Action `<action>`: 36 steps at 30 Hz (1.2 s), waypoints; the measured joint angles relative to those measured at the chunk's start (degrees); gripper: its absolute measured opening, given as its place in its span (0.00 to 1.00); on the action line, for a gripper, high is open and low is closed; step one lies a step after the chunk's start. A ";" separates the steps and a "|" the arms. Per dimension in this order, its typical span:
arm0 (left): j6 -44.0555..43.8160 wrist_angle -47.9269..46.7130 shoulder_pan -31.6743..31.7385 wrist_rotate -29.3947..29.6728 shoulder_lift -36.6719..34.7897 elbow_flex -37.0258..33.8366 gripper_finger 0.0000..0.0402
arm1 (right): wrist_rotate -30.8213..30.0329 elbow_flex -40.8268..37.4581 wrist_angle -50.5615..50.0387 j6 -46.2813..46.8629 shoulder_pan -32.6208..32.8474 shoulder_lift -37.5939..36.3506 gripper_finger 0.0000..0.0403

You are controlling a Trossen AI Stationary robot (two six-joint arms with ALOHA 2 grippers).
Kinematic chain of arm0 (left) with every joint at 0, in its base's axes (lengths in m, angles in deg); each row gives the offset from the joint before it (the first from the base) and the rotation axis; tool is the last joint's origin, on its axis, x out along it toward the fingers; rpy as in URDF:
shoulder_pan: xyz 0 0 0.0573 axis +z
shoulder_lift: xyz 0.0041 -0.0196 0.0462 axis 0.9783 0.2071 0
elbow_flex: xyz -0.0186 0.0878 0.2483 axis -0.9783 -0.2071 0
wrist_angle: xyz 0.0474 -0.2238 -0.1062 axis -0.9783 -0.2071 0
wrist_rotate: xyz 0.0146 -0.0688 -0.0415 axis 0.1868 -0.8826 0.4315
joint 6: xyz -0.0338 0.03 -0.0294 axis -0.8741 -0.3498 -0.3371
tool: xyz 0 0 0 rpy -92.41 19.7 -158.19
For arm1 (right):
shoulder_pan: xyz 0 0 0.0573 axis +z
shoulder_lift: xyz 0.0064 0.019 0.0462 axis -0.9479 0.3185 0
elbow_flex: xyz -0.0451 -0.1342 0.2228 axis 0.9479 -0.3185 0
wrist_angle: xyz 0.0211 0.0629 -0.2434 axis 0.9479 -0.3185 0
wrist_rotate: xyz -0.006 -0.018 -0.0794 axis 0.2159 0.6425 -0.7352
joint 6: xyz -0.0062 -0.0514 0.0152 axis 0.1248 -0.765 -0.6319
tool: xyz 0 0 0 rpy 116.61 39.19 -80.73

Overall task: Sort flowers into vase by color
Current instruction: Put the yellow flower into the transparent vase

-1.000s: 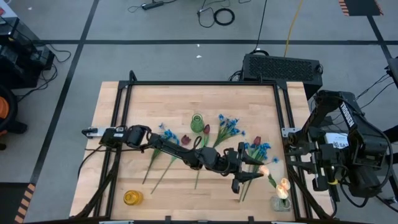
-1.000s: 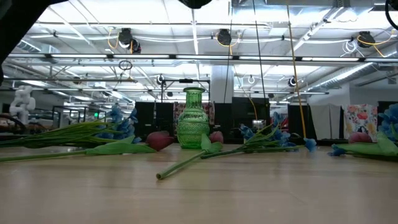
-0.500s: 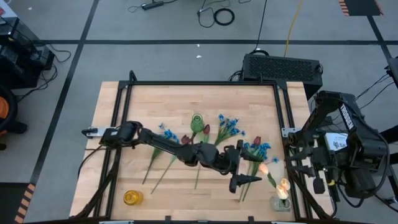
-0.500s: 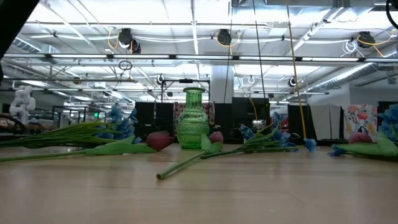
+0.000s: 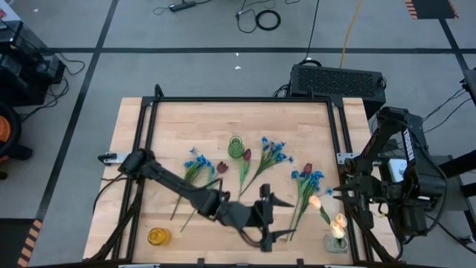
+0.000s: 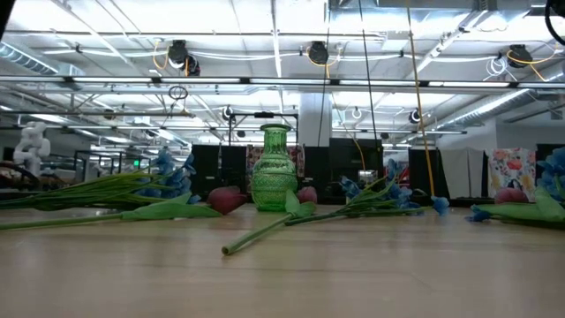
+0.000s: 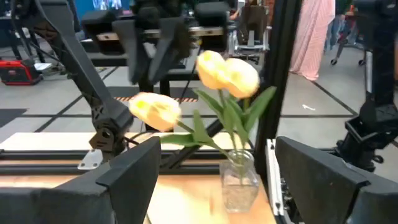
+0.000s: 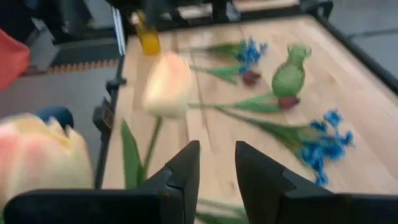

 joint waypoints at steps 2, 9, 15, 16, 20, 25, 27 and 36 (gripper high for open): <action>0.05 -0.01 -0.82 1.43 0.07 0.00 0.80 | 2.13 -1.05 -0.04 -0.24 -0.38 -0.93 0.24; -2.68 -4.96 -3.03 2.61 -0.13 0.00 0.80 | 4.59 -7.98 7.48 -1.06 0.75 -4.05 0.30; -2.78 -4.93 -4.05 2.84 -0.11 -0.02 0.80 | 4.80 -13.99 19.86 -8.28 0.89 -5.40 0.36; -2.79 -4.97 -4.03 2.85 -0.11 -0.02 0.80 | 4.76 -14.65 20.81 -8.80 0.88 -5.40 0.37; -3.07 -5.07 -4.06 2.85 -0.11 -0.02 0.80 | 4.51 -17.03 23.95 -10.10 0.84 -5.38 0.40; -3.09 -5.09 -4.04 2.85 -0.11 -0.02 0.80 | 4.28 -17.55 28.01 -12.06 0.84 -5.38 0.40; -3.09 -5.06 -4.02 2.85 -0.11 -0.02 0.80 | 4.28 -17.53 30.75 -14.18 0.84 -5.38 0.40; -3.18 -5.07 -3.70 2.85 -0.11 -0.02 0.80 | 1.48 -17.53 34.43 -16.23 -0.82 -5.38 0.40</action>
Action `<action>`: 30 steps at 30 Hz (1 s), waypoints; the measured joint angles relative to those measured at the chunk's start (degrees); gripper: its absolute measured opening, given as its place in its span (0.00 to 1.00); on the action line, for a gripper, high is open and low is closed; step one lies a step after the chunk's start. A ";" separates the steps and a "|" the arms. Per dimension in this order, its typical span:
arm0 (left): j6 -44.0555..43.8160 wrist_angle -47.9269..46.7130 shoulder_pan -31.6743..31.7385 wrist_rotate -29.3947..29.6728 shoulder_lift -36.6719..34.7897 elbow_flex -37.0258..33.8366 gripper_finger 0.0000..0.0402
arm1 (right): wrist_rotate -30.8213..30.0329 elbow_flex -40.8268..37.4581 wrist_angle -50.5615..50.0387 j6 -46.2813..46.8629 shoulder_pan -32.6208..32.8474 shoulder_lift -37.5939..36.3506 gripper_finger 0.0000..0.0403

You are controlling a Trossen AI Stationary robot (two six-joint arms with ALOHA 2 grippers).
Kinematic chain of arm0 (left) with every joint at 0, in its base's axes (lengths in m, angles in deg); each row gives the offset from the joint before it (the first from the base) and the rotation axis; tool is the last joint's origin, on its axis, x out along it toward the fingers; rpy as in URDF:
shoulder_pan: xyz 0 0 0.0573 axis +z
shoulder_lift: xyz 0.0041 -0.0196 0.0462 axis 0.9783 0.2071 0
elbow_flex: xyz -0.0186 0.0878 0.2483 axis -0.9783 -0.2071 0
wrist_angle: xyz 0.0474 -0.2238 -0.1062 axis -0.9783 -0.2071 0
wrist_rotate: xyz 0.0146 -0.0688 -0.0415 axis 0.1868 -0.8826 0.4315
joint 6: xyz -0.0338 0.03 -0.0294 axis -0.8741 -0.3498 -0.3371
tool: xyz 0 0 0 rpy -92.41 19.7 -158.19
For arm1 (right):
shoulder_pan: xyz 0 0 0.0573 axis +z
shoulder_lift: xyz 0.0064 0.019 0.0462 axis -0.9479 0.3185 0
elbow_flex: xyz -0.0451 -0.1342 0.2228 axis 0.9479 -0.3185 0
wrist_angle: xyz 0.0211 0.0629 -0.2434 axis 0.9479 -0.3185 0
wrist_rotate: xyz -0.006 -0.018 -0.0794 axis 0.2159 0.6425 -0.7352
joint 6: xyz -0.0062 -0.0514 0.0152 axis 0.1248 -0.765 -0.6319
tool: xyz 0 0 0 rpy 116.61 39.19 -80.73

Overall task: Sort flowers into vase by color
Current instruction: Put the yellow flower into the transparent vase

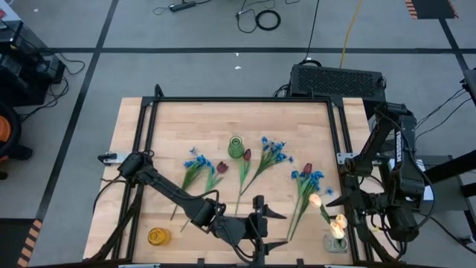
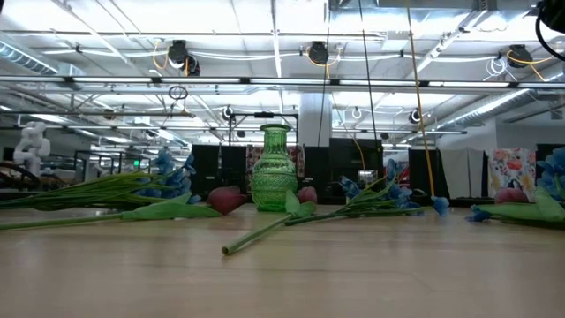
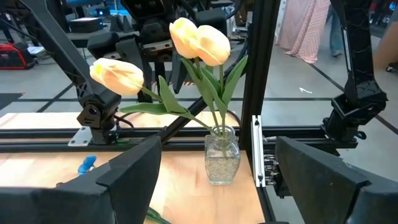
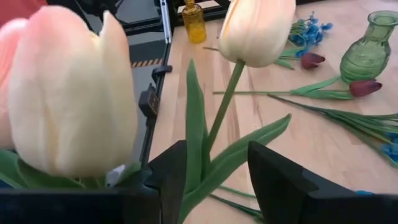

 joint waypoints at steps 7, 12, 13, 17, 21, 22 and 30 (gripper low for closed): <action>-0.06 0.14 0.42 0.00 0.16 0.01 0.80 | 0.44 0.00 1.97 0.02 -0.81 0.07 0.43; -1.51 -0.19 1.39 0.00 0.48 -0.05 0.80 | 0.48 0.00 2.25 -0.55 -1.76 1.12 0.46; -1.61 0.25 1.56 0.00 0.48 -0.37 0.80 | 0.53 0.00 2.25 -0.57 -1.84 1.38 0.46; -1.94 0.01 1.68 0.02 0.52 -0.79 0.80 | 0.59 0.00 2.21 -1.11 -2.22 2.24 0.41; -1.59 0.57 1.65 0.02 0.52 -0.79 0.80 | 0.62 0.00 2.23 -1.22 -2.23 2.27 0.32; -1.55 0.55 1.65 0.02 0.52 -0.79 0.80 | 0.64 0.00 2.23 -1.23 -2.23 2.27 0.29; -1.51 0.45 1.65 0.02 0.52 -0.79 0.80 | 2.23 0.10 2.27 -1.18 -2.12 1.75 0.08</action>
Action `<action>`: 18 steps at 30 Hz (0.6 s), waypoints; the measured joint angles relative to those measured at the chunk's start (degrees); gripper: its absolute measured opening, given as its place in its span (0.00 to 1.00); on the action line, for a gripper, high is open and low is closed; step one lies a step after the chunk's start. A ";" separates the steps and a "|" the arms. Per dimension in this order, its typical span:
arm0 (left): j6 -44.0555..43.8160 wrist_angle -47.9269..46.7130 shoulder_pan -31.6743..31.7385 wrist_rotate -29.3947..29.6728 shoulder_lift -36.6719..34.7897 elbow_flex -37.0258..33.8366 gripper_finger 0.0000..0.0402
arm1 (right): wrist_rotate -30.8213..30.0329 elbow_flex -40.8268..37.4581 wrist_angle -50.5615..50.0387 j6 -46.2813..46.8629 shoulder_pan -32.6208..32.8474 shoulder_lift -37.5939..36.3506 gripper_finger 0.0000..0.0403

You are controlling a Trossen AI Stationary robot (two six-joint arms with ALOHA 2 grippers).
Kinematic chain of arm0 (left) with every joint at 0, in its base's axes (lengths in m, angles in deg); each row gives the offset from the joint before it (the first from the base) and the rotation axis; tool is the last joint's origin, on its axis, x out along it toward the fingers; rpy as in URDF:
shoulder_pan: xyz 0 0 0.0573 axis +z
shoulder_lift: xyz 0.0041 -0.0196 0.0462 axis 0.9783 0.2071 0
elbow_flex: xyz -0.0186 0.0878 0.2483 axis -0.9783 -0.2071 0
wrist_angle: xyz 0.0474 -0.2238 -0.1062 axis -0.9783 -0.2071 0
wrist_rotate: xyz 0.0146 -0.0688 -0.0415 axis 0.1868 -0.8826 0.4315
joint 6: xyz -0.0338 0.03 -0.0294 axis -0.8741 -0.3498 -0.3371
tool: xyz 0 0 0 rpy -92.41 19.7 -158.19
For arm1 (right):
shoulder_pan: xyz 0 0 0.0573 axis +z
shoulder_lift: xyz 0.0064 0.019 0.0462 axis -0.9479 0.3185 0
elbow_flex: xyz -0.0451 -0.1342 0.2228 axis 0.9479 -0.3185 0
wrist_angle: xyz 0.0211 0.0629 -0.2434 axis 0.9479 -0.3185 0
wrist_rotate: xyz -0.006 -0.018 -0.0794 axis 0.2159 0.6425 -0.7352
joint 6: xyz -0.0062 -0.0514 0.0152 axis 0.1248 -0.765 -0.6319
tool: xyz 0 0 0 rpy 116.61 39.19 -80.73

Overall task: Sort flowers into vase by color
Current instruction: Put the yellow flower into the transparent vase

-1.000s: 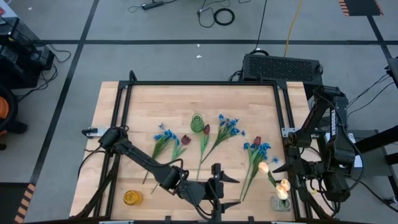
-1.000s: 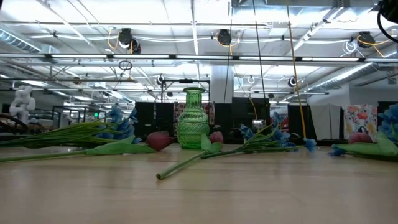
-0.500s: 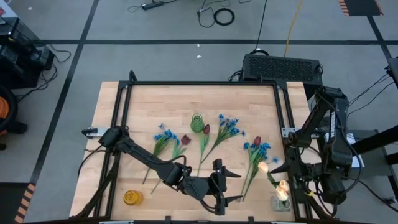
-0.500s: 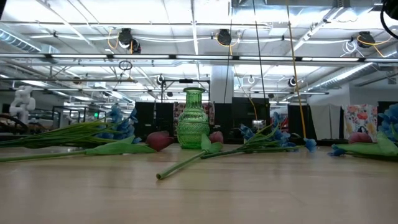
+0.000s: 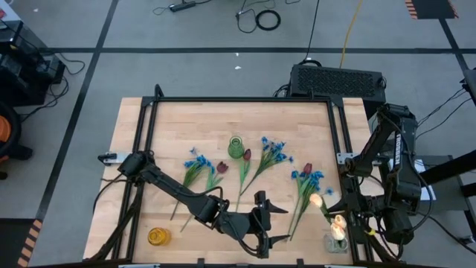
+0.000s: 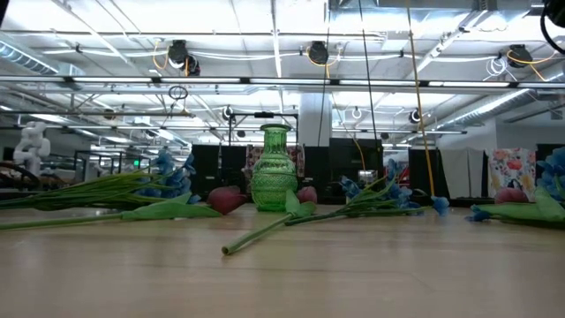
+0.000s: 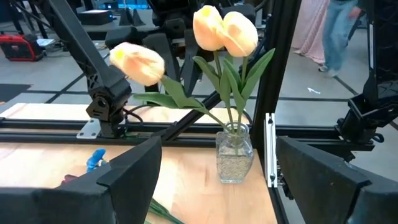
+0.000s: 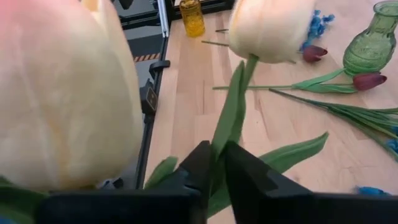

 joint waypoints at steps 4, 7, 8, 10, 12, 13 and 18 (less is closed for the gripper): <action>0.02 0.04 0.00 0.00 0.00 0.00 0.80 | 1.68 1.86 0.05 -0.63 0.24 -0.46 0.02; 0.04 -0.02 0.00 0.00 0.00 0.00 0.80 | 1.19 3.68 -0.04 -1.71 1.24 -0.48 0.01; 0.04 0.00 0.00 0.00 0.00 0.00 0.80 | 0.76 4.05 -0.04 -1.77 1.52 -0.48 0.01; 0.05 -0.03 0.00 0.00 0.00 0.00 0.80 | -0.48 4.33 -0.08 -1.84 2.24 -0.48 0.01; 0.06 -0.04 0.00 0.00 0.00 0.00 0.80 | -1.85 4.33 -1.02 -1.84 3.04 -0.26 0.00; 0.07 -0.03 0.00 -0.01 0.00 0.00 0.80 | -2.69 4.33 -1.78 -1.77 3.32 -0.02 0.00; 0.05 -0.04 -0.06 0.00 0.00 0.00 0.80 | -6.85 4.33 -5.67 0.57 4.24 2.38 0.00</action>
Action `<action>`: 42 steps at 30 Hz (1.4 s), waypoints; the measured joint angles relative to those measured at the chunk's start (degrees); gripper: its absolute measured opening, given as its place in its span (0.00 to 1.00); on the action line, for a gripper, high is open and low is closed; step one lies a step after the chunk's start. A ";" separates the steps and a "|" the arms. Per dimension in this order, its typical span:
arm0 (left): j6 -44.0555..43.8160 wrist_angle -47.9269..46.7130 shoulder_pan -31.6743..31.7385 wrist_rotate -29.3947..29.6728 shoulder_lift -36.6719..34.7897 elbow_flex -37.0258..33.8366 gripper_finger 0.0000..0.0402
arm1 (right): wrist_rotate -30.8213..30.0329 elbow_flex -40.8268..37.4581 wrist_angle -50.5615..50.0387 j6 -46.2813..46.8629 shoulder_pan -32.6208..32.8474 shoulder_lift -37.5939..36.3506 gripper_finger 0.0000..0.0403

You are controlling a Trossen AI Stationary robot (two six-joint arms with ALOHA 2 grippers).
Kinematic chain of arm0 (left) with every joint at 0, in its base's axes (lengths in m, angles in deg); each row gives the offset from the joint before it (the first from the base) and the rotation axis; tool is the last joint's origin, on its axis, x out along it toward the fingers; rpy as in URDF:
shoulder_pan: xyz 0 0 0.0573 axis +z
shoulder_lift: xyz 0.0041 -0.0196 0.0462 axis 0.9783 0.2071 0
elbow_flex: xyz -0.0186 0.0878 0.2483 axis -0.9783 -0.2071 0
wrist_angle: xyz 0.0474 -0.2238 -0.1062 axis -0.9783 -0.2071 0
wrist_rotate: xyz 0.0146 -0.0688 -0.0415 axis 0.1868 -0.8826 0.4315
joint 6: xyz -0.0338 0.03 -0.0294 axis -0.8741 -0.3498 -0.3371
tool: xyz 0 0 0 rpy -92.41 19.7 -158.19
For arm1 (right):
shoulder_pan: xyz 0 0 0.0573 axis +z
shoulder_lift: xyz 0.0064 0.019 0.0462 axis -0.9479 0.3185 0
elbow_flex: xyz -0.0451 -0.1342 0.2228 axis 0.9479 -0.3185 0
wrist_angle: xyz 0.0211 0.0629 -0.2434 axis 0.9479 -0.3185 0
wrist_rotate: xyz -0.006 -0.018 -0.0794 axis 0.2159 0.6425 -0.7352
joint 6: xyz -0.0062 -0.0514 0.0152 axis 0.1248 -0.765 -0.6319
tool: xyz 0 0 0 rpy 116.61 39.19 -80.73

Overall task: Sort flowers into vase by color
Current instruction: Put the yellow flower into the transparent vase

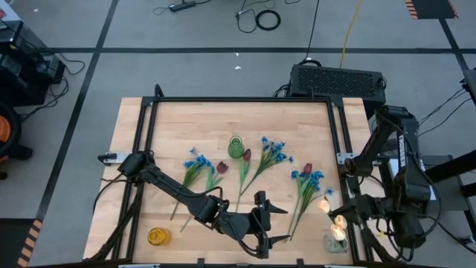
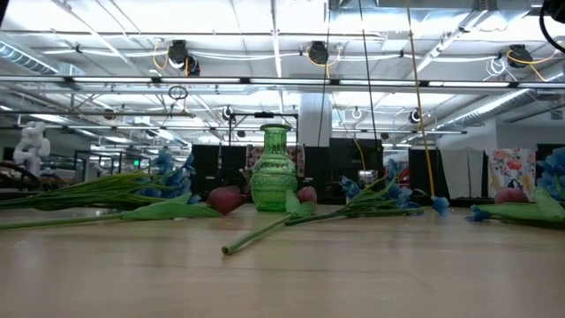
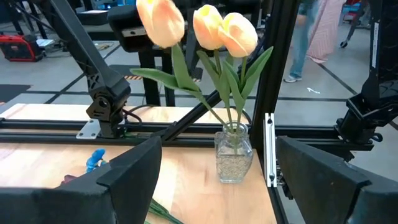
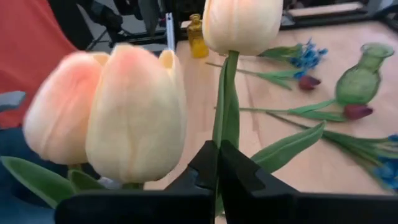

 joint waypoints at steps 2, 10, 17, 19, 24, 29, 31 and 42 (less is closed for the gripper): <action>0.01 0.00 0.01 -0.02 0.00 0.00 0.80 | -0.15 0.00 -0.11 -0.06 -0.02 1.06 0.00; 0.02 0.00 0.01 -0.02 0.00 0.00 0.80 | -0.10 0.00 0.45 0.76 0.16 4.46 0.00; 0.03 0.00 0.01 -0.02 0.00 0.00 0.80 | 2.35 0.00 1.98 2.62 2.83 4.48 0.00; 0.03 0.00 0.01 -0.02 0.00 0.00 0.80 | 3.48 0.00 2.42 2.63 3.16 4.48 0.00; 0.02 -0.02 0.01 -0.02 0.00 0.00 0.80 | 4.91 0.00 3.17 2.63 3.54 4.48 0.04; 0.03 -0.02 0.01 -0.02 0.00 0.00 0.80 | 6.74 0.00 3.56 3.07 3.56 4.48 0.14; 0.03 -0.04 0.01 -0.02 0.00 0.00 0.80 | 6.45 0.00 3.47 3.81 3.58 4.48 0.20; 0.03 -0.68 0.01 -0.02 0.00 0.00 0.80 | 4.04 1.20 1.42 3.90 3.58 3.85 0.43</action>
